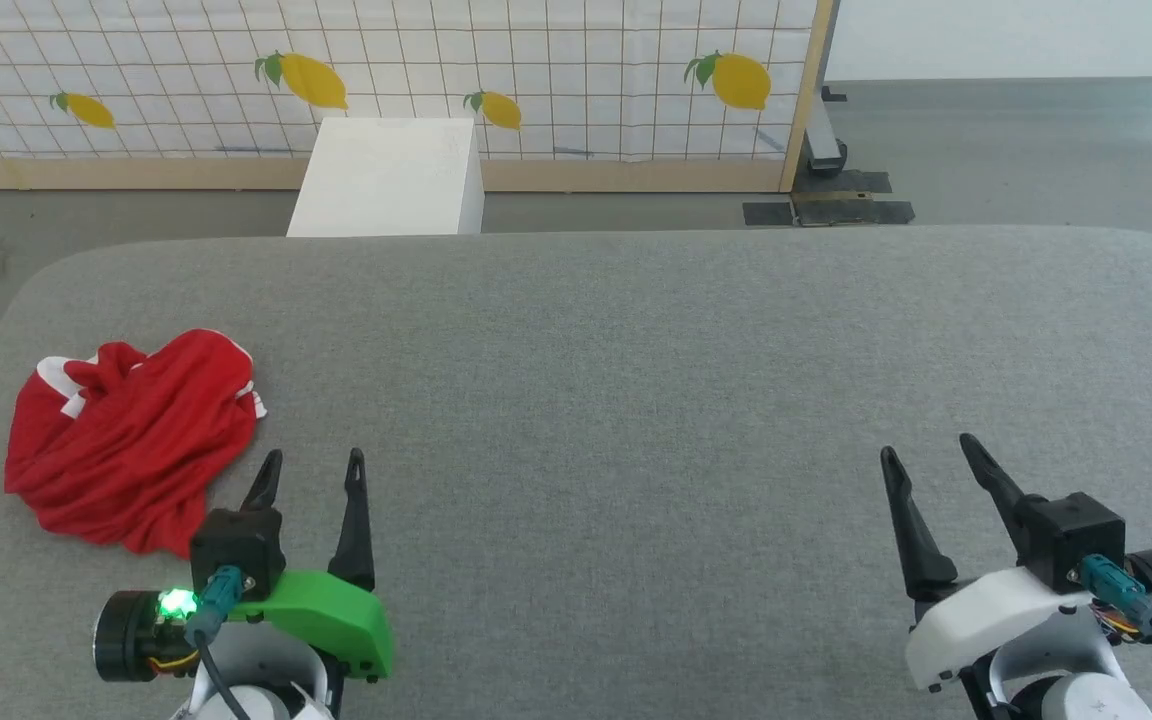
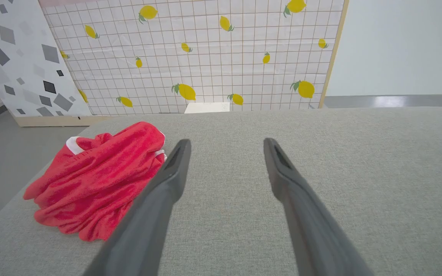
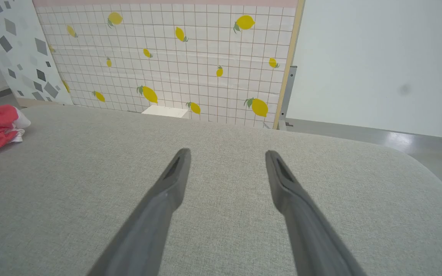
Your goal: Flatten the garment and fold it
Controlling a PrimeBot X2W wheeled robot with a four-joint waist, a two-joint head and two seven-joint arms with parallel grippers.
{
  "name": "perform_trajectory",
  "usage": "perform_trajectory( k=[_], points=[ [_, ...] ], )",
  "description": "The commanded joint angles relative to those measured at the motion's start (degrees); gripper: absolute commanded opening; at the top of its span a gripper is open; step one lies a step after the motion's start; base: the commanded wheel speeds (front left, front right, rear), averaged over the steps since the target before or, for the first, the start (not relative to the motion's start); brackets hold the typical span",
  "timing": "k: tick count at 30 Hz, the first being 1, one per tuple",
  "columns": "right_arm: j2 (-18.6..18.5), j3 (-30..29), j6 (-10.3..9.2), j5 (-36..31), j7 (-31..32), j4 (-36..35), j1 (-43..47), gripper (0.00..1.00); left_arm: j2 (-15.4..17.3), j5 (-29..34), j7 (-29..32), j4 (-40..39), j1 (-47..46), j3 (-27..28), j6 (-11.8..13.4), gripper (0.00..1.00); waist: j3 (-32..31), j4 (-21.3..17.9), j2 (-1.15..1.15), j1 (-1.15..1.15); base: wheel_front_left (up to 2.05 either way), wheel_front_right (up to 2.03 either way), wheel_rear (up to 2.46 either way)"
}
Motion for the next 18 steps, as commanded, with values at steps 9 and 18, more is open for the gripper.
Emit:
perform_trajectory(
  k=[9, 18],
  points=[
    [0.0, -0.1, -0.01, 1.7, -1.6, 1.2, 0.3, 1.0, -0.1, -1.2, -1.5, 0.6, 0.3, 0.1, 0.1, 1.0, 0.0, 0.9, 0.0, 0.0, 0.0, 0.0, 0.0],
    [0.0, 0.0, -0.02, 2.8, -2.7, 2.2, 0.5, 1.0, -0.1, -2.0, -2.6, 1.0, 0.6, 0.6, 0.2, 1.0, 0.0, 2.8, 0.0, 0.0, 0.0, 0.0, 0.0]
  ],
)
